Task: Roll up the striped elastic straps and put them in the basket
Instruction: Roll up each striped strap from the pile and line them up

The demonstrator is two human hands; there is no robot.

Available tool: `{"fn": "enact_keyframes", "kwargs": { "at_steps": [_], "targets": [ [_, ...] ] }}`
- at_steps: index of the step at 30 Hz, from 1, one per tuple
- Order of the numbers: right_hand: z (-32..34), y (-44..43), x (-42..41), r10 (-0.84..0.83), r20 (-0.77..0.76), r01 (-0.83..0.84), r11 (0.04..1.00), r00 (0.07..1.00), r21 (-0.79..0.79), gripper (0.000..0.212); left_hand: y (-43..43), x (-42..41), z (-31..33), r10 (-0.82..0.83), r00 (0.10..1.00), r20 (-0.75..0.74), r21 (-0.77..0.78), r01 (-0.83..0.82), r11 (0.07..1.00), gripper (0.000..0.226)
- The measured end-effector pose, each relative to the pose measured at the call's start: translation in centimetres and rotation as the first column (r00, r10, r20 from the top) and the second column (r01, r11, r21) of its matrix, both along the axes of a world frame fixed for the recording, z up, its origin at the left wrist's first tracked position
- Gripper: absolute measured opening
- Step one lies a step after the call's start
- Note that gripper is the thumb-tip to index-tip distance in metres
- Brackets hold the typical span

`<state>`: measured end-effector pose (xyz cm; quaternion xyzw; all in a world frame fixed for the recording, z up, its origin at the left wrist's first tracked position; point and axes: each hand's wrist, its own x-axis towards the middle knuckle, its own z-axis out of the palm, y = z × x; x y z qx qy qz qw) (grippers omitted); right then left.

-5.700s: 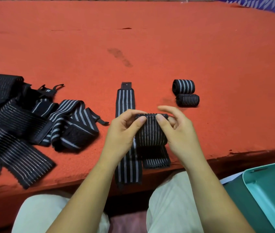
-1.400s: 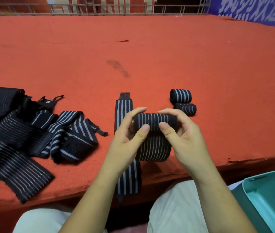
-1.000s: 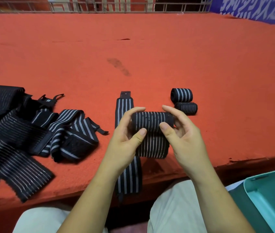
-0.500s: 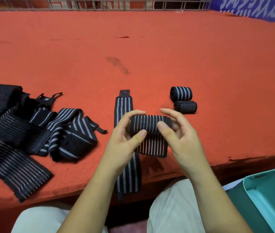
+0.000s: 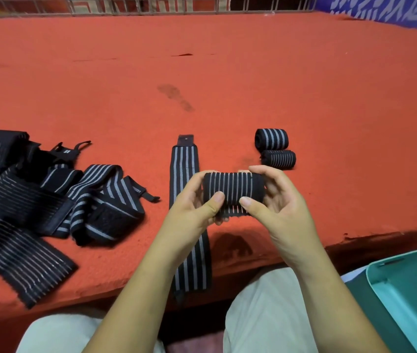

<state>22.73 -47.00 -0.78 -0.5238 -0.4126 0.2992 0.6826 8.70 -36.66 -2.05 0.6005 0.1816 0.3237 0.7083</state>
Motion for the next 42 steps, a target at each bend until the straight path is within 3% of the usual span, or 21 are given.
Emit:
{"fn": "enact_keyframes", "kwargs": {
  "at_steps": [3, 5, 9, 11, 16, 21, 28, 36, 39, 42],
  "targets": [
    [0.1, 0.1, 0.5, -0.020, -0.039, 0.018, 0.999, 0.999, -0.050, 0.025, 0.2, 0.7, -0.4, 0.000, 1.000, 0.022, 0.055, -0.001, 0.998, 0.040],
    [0.0, 0.3, 1.2, -0.079, -0.075, 0.073, 0.994, 0.994, -0.081, 0.024, 0.0, 1.3, -0.6, -0.021, 1.000, 0.019, 0.068, 0.020, 0.998, 0.044],
    [-0.6, 0.2, 3.7, -0.134, -0.058, 0.130, 0.989, 0.989, -0.067, 0.011, -0.5, 3.3, -0.4, -0.058, 0.998, 0.013, -0.027, 0.058, 0.998, 0.033],
    [-1.0, -0.1, 5.2, -0.116, -0.021, 0.114, 0.990, 0.993, -0.077, 0.015, -0.5, 4.5, -0.4, -0.044, 0.999, 0.025, -0.099, 0.047, 0.994, 0.022],
    [-1.7, -0.2, 8.7, -0.122, -0.027, 0.118, 0.984, 0.992, -0.133, 0.023, 0.6, 8.7, -1.3, 0.003, 0.998, -0.061, -0.026, -0.005, 1.000, 0.017],
    [-2.8, 0.6, 13.4, -0.153, 0.119, 0.174, 0.964, 0.981, -0.199, 0.039, 2.8, 13.2, -2.9, 0.019, 0.973, -0.231, 0.136, 0.013, 0.991, 0.036],
    [-5.9, 3.2, 19.3, -0.133, 0.218, 0.198, 0.929, 0.967, -0.313, 0.044, 5.2, 18.4, -5.5, 0.103, 0.940, -0.325, 0.298, -0.001, 0.955, 0.034],
    [-8.9, 4.6, 20.4, -0.160, 0.511, 0.376, 0.857, 0.844, -0.352, 0.043, 5.8, 20.9, -9.0, 0.286, 0.871, -0.399, 0.519, -0.043, 0.854, 0.042],
    [-8.3, 4.6, 20.5, -0.164, 0.568, 0.419, 0.836, 0.807, -0.354, 0.042, 6.0, 20.7, -8.2, 0.281, 0.858, -0.429, 0.503, -0.031, 0.863, 0.050],
    [-6.2, 4.7, 20.1, -0.222, 0.650, 0.520, 0.797, 0.726, -0.309, 0.036, 7.1, 18.2, -5.9, 0.272, 0.855, -0.442, 0.500, -0.017, 0.866, 0.043]
  ]
}}
